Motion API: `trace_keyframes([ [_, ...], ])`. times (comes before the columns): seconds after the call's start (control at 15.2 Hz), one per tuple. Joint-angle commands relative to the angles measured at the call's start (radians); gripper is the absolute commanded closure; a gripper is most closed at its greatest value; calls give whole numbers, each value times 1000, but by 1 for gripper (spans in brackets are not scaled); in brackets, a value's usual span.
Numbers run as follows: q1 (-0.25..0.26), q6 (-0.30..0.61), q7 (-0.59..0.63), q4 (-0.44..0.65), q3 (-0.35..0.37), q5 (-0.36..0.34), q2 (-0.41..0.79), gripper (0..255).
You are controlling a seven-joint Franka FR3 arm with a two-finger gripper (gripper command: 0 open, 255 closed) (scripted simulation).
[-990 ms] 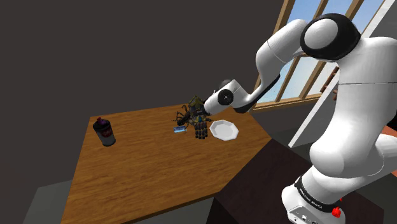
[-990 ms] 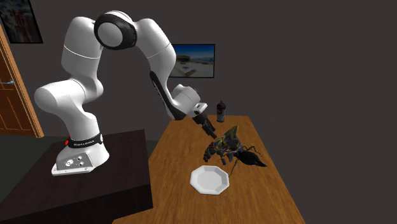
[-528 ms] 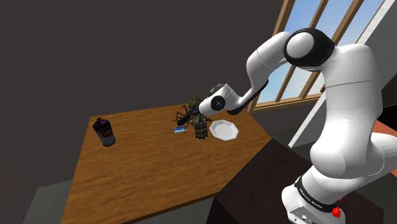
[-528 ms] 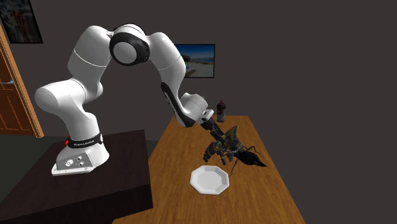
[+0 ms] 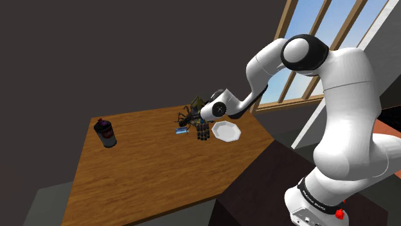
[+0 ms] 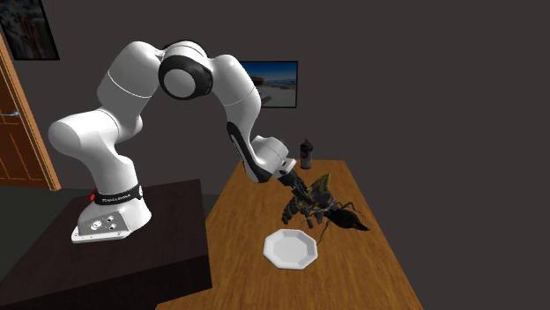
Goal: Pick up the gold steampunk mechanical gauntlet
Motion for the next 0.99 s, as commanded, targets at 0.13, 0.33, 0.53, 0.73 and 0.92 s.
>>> trace_keyframes([
  [0.13, 0, -1, 0, 2, -1, 0, 2, 255],
  [0.33, 0, 0, 0, 1, 0, 0, 2, 255],
  [0.53, -2, 4, -4, -7, 1, 8, -11, 255],
  [0.73, -6, 19, -26, -25, 4, 41, -50, 255],
  [0.92, -11, 35, -50, -42, 7, 75, -89, 255],
])
